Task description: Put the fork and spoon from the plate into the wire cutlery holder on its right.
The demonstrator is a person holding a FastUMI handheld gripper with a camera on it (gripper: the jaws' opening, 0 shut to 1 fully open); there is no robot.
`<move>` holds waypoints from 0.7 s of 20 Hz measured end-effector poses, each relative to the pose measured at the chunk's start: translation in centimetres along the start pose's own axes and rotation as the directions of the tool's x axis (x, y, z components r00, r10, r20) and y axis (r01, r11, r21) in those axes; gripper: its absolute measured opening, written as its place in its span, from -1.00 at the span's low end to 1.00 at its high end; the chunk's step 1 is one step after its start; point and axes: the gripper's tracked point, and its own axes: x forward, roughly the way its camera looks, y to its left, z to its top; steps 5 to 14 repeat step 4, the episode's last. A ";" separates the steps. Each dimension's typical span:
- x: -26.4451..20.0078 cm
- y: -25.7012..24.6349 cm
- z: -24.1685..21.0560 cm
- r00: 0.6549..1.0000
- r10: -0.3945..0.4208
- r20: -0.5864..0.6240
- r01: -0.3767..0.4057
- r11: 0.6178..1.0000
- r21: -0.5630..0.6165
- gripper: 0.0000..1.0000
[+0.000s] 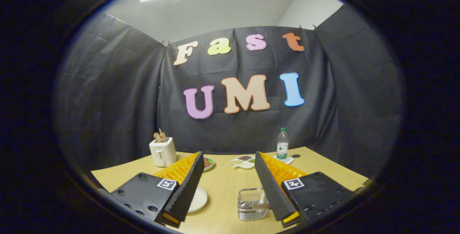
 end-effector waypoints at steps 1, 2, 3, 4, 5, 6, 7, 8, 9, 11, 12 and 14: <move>0.0 -0.1 -0.1 1.000 -0.004 -0.001 0.004 1.000 -0.001 0.82; -0.1 -0.3 -0.3 1.000 -0.011 -0.001 0.011 1.000 -0.004 0.82; -0.1 -0.4 -0.4 1.000 -0.015 -0.003 0.015 1.000 -0.006 0.82; -0.3 -0.4 -0.2 1.000 -0.013 -0.005 0.013 1.000 -0.006 0.82; -0.3 -0.4 -0.2 1.000 -0.013 -0.005 0.013 1.000 -0.006 0.82; -0.3 -0.4 -0.2 1.000 -0.013 -0.005 0.013 1.000 -0.006 0.82; -0.3 -0.4 -0.2 1.000 -0.013 -0.005 0.013 1.000 -0.006 0.82; -0.3 -0.4 -0.2 1.000 -0.013 -0.005 0.013 1.000 -0.006 0.82; -0.3 -0.4 -0.2 1.000 -0.013 -0.005 0.013 1.000 -0.006 0.82; -0.3 -0.4 -0.2 1.000 -0.013 -0.005 0.013 1.000 -0.006 0.82; -0.3 -0.4 -0.2 1.000 -0.013 -0.005 0.013 1.000 -0.006 0.82; -0.3 -0.4 -0.2 1.000 -0.013 -0.005 0.013 1.000 -0.006 0.82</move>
